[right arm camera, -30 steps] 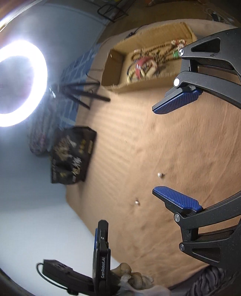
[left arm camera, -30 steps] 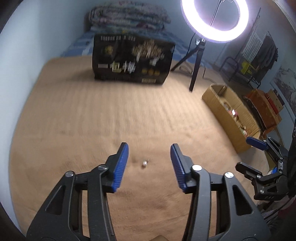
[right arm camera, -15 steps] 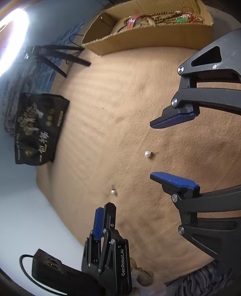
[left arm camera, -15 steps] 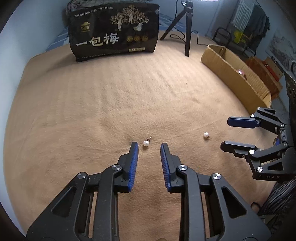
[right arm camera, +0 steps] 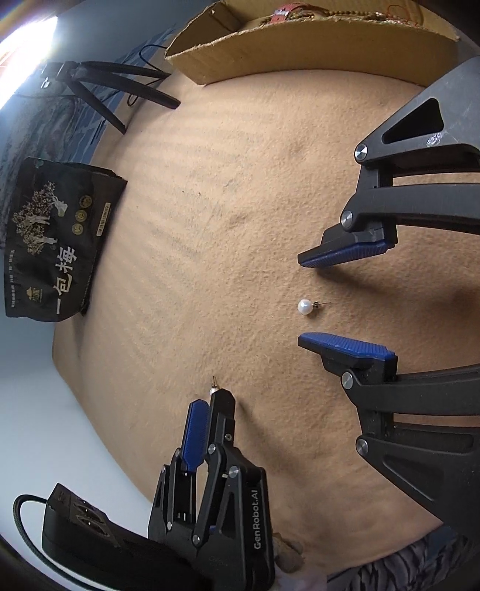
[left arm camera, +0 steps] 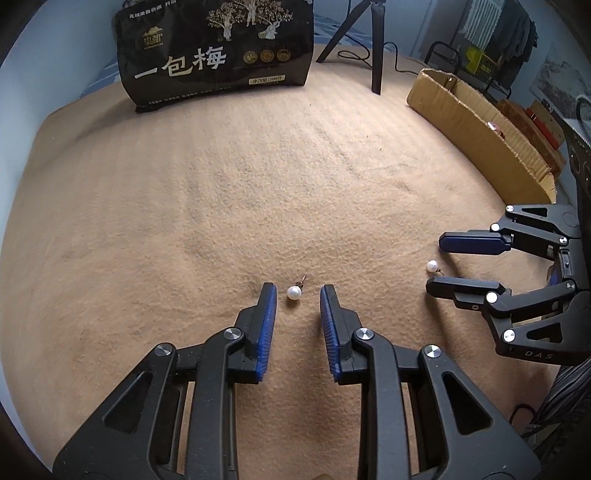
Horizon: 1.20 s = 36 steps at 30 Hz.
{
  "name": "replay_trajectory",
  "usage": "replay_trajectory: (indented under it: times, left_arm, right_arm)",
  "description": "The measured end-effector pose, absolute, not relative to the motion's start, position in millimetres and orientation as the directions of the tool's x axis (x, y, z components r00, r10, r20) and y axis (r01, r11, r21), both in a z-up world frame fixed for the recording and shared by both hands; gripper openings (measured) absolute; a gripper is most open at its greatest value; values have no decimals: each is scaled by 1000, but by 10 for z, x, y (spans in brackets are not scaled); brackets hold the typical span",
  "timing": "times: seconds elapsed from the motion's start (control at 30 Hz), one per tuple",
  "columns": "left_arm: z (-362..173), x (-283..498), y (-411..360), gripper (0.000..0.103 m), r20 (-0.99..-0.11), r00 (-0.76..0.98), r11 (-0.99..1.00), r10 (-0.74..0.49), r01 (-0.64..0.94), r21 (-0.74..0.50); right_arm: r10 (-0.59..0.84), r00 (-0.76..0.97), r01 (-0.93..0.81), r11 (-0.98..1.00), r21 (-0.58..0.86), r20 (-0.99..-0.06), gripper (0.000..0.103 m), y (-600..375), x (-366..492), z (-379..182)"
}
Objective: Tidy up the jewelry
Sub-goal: 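Grasp one pearl earring with the left tool while the right tool grasps the other, then carry both pearl earrings over the box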
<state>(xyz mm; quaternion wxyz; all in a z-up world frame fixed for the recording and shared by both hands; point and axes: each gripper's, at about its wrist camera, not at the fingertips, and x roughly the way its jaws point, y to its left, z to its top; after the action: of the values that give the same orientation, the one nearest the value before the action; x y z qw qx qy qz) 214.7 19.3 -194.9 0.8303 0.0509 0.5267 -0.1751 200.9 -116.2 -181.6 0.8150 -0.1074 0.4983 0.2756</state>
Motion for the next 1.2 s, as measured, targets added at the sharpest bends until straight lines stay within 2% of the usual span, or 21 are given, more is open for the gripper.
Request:
replay_trajectory:
  times: [0.17,0.27,0.33,0.37,0.43,0.5,0.83,1.2]
  left_arm:
    - [-2011,2165,150,24,-898,380,931,-224,355,-82]
    - [-2021,2183,144,21,-897,382,932,-222,354,-80]
    - [-2024,2183,146,18,-897,383,932,-220,355,-77]
    - [-2031,2188,143,13,-897,383,931,-219,356,-76]
    - [-2038,2190,147,7,-898,384,931,-216,357,-72]
    - [-2037,2184,147,6,-897,387,931,-214,358,-68]
    - [-1907,2090,181,6,-886,417,934,-202,353,-46]
    - [-1391,1989,-66,6,-822,495,924,-282,369,-95]
  right_arm:
    - [335,349,-563,822,89,-875,33,-1106,2079,-1873]
    - [335,349,-564,821,89,-875,28,-1107,2085,-1877]
    - [339,347,-565,820,94,-875,22,-1107,2097,-1886]
    - [341,344,-566,819,97,-875,21,-1104,2097,-1890]
    - [350,335,-568,816,108,-875,10,-1093,2093,-1892]
    - [357,330,-568,814,118,-874,7,-1084,2091,-1895]
    - [380,375,-547,827,130,-845,7,-1217,2045,-1675]
    - [388,506,-468,874,133,-770,7,-1709,1991,-1130]
